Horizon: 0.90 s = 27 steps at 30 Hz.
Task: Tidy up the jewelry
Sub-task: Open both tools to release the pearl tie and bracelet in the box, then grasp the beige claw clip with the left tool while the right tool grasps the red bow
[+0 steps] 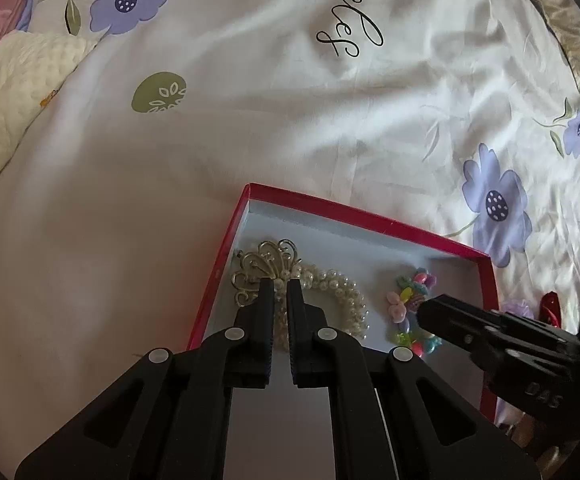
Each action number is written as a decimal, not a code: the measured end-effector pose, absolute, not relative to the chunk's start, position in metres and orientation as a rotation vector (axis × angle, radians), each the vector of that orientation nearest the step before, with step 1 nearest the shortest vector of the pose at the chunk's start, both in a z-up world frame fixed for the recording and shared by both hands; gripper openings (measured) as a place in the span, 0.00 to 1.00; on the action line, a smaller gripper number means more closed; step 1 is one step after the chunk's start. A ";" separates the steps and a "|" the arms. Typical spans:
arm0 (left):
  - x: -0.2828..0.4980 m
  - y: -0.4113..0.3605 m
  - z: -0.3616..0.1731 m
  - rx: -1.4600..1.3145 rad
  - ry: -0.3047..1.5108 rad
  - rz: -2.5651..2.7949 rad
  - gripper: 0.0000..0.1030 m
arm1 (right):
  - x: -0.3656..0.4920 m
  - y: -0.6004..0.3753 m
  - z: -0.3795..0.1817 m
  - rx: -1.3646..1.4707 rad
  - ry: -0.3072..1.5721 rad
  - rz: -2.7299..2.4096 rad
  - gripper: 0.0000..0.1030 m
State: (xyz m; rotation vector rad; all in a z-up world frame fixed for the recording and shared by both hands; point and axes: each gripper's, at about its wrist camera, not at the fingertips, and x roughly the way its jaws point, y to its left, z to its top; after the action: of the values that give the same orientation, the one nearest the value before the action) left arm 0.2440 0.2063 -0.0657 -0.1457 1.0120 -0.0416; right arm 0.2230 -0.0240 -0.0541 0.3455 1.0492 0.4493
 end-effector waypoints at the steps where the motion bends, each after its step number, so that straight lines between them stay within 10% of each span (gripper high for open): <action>1: 0.244 0.205 -0.065 -0.136 1.019 -0.035 0.09 | 0.222 -0.025 -0.052 0.350 1.045 0.450 0.28; 7: 0.228 0.204 -0.052 -0.137 1.005 -0.028 0.43 | 0.204 -0.043 -0.039 0.399 1.012 0.439 0.40; 27: 0.158 0.114 -0.018 -0.120 1.004 -0.231 0.54 | 0.081 -0.200 -0.018 0.523 0.924 0.231 0.40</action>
State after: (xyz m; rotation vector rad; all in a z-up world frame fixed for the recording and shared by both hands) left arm 0.1578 0.1138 -0.0183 -0.1205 1.0037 -0.2313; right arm 0.0806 -0.2003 -0.0183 0.5227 0.9240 0.2311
